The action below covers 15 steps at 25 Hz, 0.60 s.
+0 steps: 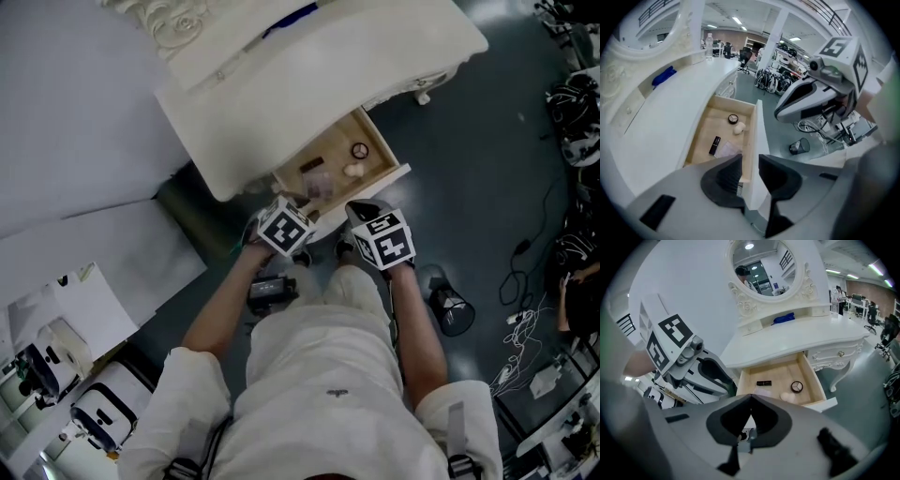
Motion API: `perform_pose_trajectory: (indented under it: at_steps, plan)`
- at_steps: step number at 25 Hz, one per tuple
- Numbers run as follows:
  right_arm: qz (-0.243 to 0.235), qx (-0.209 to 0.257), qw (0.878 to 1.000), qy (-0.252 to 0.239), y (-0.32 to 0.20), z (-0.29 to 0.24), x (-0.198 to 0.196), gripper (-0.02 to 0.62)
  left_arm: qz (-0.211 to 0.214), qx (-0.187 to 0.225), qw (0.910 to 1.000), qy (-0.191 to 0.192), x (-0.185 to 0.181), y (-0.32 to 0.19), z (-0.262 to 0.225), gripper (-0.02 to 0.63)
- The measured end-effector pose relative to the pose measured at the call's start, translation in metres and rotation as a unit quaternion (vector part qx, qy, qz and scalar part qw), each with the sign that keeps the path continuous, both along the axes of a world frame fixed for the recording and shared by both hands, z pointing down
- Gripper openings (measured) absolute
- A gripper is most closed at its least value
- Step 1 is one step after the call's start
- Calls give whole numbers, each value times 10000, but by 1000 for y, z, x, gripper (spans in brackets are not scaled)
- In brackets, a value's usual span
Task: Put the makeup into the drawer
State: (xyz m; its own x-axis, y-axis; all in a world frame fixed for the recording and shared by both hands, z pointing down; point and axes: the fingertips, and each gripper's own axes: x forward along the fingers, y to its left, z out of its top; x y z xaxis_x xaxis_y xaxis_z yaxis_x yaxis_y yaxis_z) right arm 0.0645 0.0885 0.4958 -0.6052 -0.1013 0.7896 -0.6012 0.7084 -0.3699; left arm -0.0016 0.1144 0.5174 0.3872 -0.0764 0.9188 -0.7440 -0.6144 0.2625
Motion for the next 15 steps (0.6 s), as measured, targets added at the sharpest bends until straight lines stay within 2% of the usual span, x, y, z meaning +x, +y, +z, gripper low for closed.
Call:
perform_pose_trajectory:
  at_steps: [4, 6, 15]
  plan:
    - [166, 40, 9998, -107, 10, -17, -9, 12, -972, -22, 9947, 336, -13, 8, -29, 38]
    - [189, 38, 9997, -120, 19, -25, -15, 12, -1242, -42, 9913, 424, -22, 14, -44, 15]
    - [578, 159, 9972, -438, 46, -53, -46, 12, -1571, 29, 9852, 678, -48, 38, -75, 11]
